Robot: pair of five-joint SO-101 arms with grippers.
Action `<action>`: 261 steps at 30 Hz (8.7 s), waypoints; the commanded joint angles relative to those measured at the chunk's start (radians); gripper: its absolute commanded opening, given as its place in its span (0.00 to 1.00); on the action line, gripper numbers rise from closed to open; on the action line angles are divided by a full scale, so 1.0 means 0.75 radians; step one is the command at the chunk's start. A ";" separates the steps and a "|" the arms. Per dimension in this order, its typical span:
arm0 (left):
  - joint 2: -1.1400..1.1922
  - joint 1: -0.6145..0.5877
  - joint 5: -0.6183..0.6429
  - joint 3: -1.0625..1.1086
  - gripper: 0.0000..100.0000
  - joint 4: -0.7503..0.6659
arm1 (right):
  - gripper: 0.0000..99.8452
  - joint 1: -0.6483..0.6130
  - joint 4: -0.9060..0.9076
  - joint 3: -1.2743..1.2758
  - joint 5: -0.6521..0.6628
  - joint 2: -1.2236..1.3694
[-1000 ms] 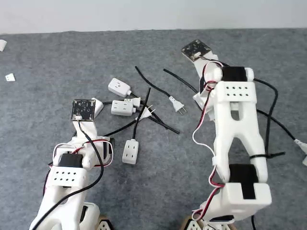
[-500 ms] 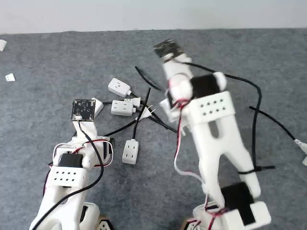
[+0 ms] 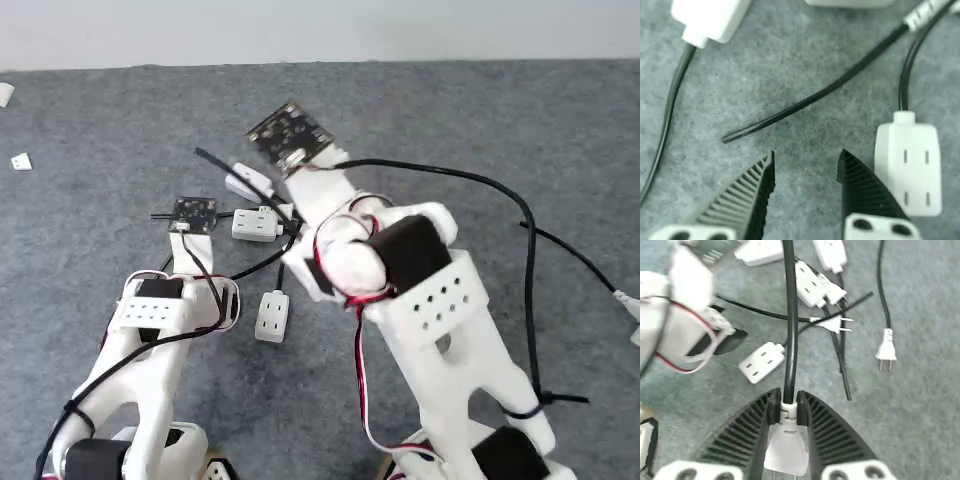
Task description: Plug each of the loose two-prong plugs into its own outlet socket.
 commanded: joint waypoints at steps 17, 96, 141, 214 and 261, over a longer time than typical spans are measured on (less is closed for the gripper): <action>-0.082 0.018 -0.229 -0.019 0.19 0.072 | 0.01 -0.116 -0.472 0.593 0.065 -0.036; -0.749 -0.166 0.133 0.375 0.19 -0.248 | 0.01 -0.079 -1.141 0.935 -0.593 0.179; -0.166 -0.023 -0.518 0.032 0.19 0.108 | 0.01 -0.224 -0.954 1.068 -0.182 -0.249; -0.771 -0.264 -0.119 0.379 0.23 -0.325 | 0.01 -0.036 -1.257 1.043 -0.501 0.005; -0.771 -0.266 -0.127 0.379 0.23 -0.346 | 0.01 -0.114 -1.302 1.072 -0.544 0.009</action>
